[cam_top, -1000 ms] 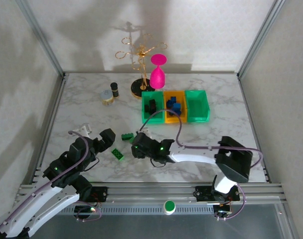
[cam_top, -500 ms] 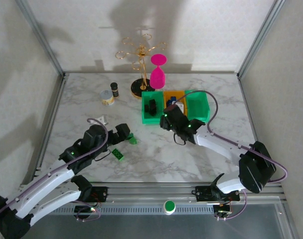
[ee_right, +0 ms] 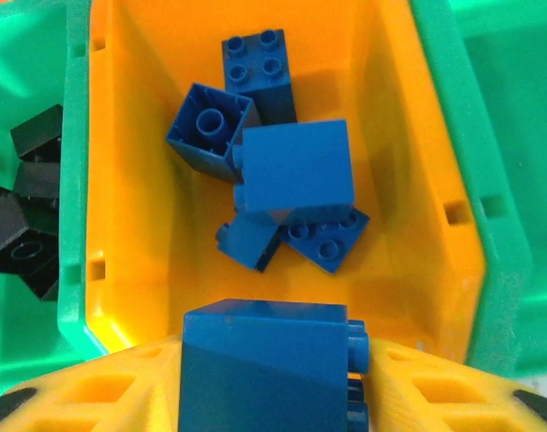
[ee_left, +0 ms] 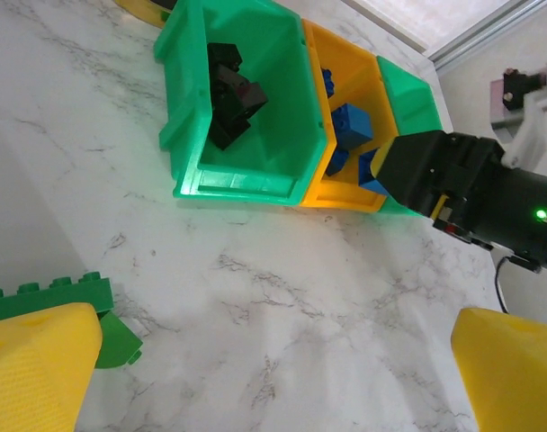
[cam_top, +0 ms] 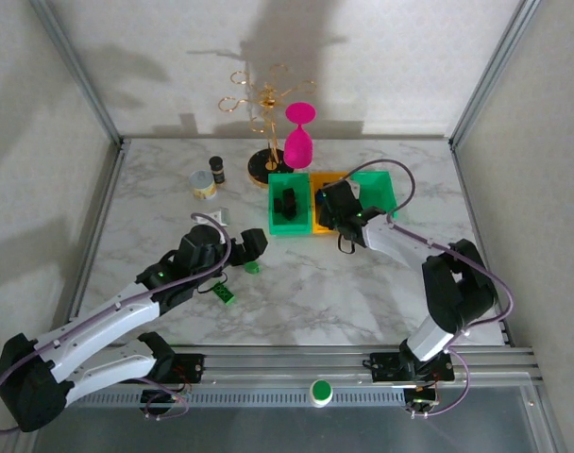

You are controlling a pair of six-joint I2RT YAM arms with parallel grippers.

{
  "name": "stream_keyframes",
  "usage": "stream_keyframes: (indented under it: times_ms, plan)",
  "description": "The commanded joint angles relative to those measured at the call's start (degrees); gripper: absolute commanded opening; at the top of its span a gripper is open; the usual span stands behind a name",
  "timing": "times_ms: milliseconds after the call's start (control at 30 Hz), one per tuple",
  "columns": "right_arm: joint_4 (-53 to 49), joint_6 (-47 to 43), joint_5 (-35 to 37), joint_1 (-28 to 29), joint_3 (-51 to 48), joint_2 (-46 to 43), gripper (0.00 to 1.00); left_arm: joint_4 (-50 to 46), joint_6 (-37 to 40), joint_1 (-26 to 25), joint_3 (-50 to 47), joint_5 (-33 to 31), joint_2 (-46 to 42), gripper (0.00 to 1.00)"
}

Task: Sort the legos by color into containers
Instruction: Place the lego in the container.

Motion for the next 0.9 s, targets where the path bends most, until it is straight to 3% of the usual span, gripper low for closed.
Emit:
stream_keyframes:
  times_ms: [0,500,867]
  plan:
    - [2.31,-1.73,-0.47,-1.13,3.25,2.34,0.50,1.87,1.26,-0.44,1.74,0.47,0.07,1.00]
    - [4.56,-4.62,-2.04,-3.65,9.45,11.20,0.51,1.10,2.10,-0.35,2.16,-0.97,0.71,1.00]
    - [3.67,-5.23,-2.06,-3.68,9.69,8.74,0.58,0.55,2.36,-0.35,3.12,-1.11,0.46,1.00]
